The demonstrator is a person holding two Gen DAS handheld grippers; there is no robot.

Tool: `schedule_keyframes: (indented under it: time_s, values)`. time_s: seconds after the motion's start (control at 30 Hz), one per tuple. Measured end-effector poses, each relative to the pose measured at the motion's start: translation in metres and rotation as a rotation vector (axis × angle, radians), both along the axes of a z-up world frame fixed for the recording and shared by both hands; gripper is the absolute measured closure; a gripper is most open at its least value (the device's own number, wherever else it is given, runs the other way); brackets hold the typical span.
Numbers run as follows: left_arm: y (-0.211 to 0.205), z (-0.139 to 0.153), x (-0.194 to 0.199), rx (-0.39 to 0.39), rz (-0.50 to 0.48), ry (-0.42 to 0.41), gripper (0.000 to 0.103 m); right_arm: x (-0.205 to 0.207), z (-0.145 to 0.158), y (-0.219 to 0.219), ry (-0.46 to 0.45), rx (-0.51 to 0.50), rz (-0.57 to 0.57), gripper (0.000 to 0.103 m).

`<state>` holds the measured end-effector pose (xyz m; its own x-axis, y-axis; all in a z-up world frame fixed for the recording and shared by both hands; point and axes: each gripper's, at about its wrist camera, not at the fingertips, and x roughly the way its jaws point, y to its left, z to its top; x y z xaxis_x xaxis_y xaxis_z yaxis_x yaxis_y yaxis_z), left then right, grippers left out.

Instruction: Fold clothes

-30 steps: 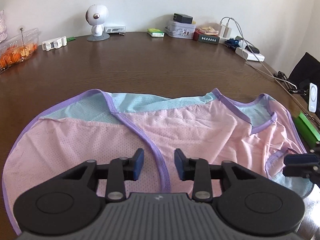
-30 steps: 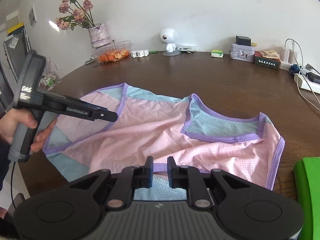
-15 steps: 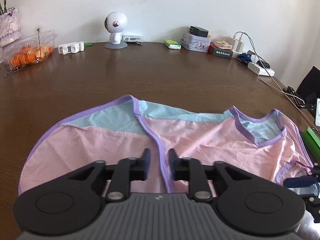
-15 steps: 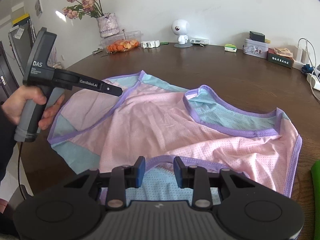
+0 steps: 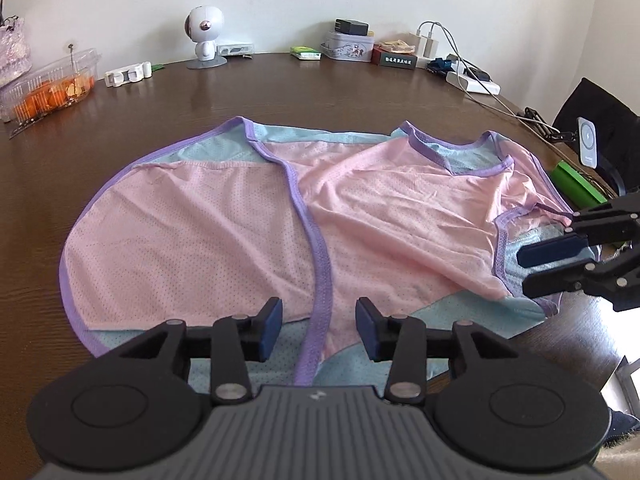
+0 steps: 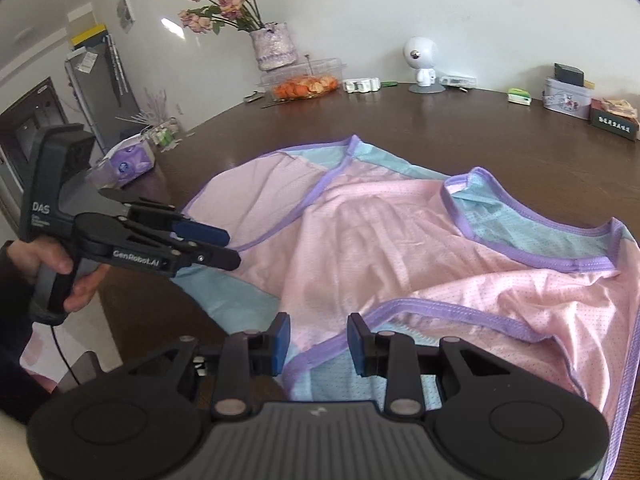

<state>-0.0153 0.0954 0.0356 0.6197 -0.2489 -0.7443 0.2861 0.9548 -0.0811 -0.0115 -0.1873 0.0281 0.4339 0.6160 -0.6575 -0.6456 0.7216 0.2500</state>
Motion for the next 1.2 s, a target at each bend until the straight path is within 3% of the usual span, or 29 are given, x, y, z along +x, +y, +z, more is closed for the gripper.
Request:
schedule_keyframes:
  time_s: [0.13,0.23,0.27,0.3,0.33,0.57,0.73,0.83,0.9,0.93,1.07,1.13,1.2]
  values:
    - [0.012,0.006,-0.013,-0.045,-0.026,-0.002,0.062,-0.016,-0.003,-0.002,-0.017,-0.032,-0.011,0.073]
    - [0.015,0.008,-0.023,-0.085,-0.062,-0.004,0.062,-0.024,-0.006,-0.009,0.007,0.002,-0.012,0.073]
    - [0.015,0.005,-0.024,-0.076,-0.058,0.001,0.071,-0.025,-0.008,-0.009,0.015,0.006,-0.017,0.075]
    - [0.014,0.002,-0.023,-0.055,-0.043,0.008,0.094,-0.026,-0.011,-0.007,0.021,0.006,-0.025,0.081]
    - [0.014,-0.001,-0.023,-0.039,-0.029,0.012,0.101,-0.026,-0.013,-0.006,0.026,0.006,-0.033,0.101]
    - [0.037,0.0,-0.025,-0.073,-0.015,-0.011,0.101,-0.035,-0.008,-0.025,0.024,0.063,-0.07,0.102]
    - [0.041,-0.002,-0.023,-0.085,-0.024,0.003,0.1,-0.041,-0.01,-0.025,0.026,0.029,-0.071,0.101]
    - [0.045,-0.002,-0.028,-0.095,-0.035,-0.005,0.089,-0.042,-0.011,-0.026,0.031,0.017,-0.086,0.089]
    - [0.047,0.001,-0.035,-0.102,-0.058,-0.023,0.068,-0.045,-0.008,-0.03,0.01,0.025,-0.082,0.083]
    - [0.049,0.002,-0.038,-0.111,-0.075,-0.032,0.067,-0.047,-0.005,-0.032,-0.004,0.03,-0.076,0.08]
    - [0.047,0.0,-0.048,-0.11,-0.138,-0.044,0.07,-0.049,-0.003,-0.032,-0.027,0.062,-0.038,0.076]
    - [0.043,-0.005,-0.048,-0.072,-0.149,-0.039,0.089,-0.047,-0.007,-0.025,-0.025,0.055,-0.026,0.076]
    - [0.045,-0.006,-0.048,-0.062,-0.142,-0.044,0.097,-0.045,-0.011,-0.02,-0.026,0.035,-0.042,0.081]
